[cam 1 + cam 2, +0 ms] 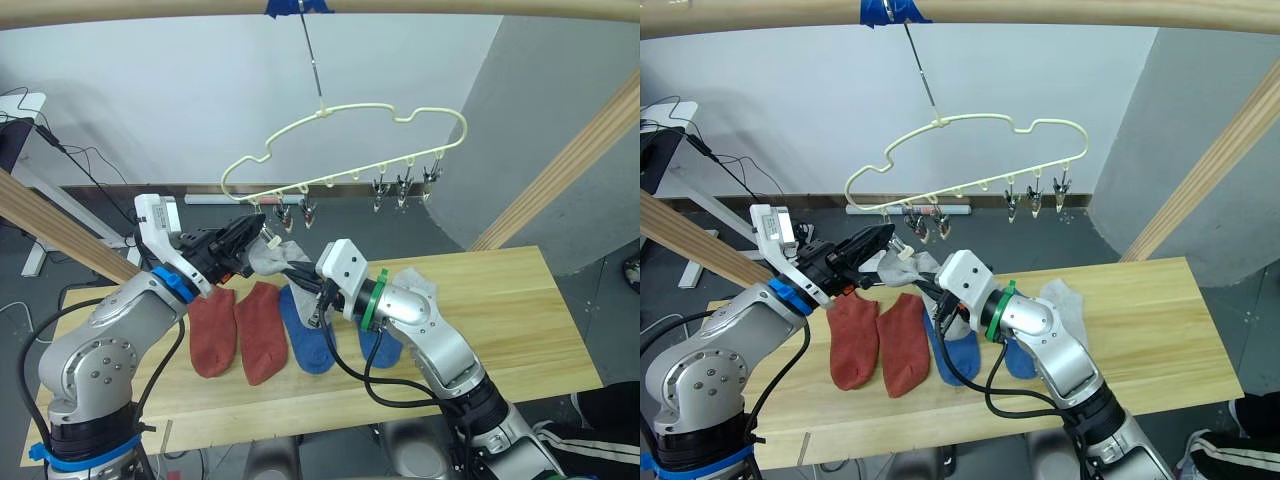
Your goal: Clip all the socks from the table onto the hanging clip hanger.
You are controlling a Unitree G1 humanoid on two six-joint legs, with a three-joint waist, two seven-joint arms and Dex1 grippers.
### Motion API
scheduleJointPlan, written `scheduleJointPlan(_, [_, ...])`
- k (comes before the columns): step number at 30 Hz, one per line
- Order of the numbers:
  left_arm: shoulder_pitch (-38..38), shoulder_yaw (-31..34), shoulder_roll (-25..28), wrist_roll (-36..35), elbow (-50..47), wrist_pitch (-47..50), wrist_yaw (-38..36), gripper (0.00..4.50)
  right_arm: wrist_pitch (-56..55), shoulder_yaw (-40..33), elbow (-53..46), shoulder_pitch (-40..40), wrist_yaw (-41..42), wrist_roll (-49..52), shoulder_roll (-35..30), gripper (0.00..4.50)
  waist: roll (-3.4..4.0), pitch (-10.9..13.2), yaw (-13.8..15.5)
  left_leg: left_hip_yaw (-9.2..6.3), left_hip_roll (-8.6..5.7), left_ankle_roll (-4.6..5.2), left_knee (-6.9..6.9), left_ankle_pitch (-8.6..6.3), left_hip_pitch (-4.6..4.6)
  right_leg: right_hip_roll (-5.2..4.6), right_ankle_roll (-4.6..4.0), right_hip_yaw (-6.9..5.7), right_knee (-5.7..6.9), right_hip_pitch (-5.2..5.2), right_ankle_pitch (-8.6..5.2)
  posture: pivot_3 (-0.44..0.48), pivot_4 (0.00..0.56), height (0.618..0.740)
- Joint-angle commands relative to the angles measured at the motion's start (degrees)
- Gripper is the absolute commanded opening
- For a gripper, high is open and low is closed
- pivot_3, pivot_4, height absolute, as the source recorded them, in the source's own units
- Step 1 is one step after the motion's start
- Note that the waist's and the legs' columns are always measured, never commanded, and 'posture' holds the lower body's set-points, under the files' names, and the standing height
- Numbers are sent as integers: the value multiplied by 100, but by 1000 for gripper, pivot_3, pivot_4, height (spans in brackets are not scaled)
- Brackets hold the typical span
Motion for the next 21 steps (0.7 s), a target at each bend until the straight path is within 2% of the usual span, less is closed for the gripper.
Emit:
scheduleJointPlan(1, [36,57,37,-11,-219,-147,-30,1585,-145,27,-128,-71,10,9,72,0,0,0,0,0,0,0,0,0,0,0,0,0,0,0,0,-181,307,740])
scheduleJointPlan(4, [96,46,57,5,-235,-179,-41,2377,-148,41,-93,-85,21,20,98,0,0,0,0,0,0,-1,0,1,0,0,0,0,0,0,0,-180,307,740])
scheduleJointPlan(7, [232,36,142,71,-312,-224,-135,3145,-98,152,-63,-145,85,-51,64,779,0,0,-1,0,1,-1,0,1,0,0,0,0,0,0,0,-179,305,740])
scheduleJointPlan(10, [369,-5,204,243,-358,-327,-190,3857,-65,209,-120,-137,160,-106,-59,1777,0,0,-2,-1,1,-2,-1,1,0,0,0,0,1,-2,0,-182,304,740])
scheduleJointPlan(14, [751,-461,414,1318,-606,-1017,-529,3857,131,15,-777,189,603,266,-613,1777,2,0,19,0,-1,-3,-3,2,0,-1,0,2,-2,-2,0,-183,300,740])
scheduleJointPlan(16, [851,-716,357,1860,-711,-1535,-601,3857,244,-231,-1242,403,847,466,-1082,1777,2,1,61,-1,-2,-3,-5,2,-3,-5,0,1,-9,-1,0,-183,300,740])
scheduleJointPlan(19, [937,-899,257,2313,-719,-1936,-631,3857,435,-432,-1598,529,1000,711,-1425,1777,1,0,118,3,-4,-3,-3,1,-5,-6,0,2,-14,-1,0,-191,298,740])
scheduleJointPlan(21, [1025,-1072,-11,2822,-744,-2371,-372,3857,693,-892,-2078,674,1329,1128,-1971,1777,5,2,123,10,-1,-3,-3,2,0,-2,-1,4,-10,0,0,-196,298,740])
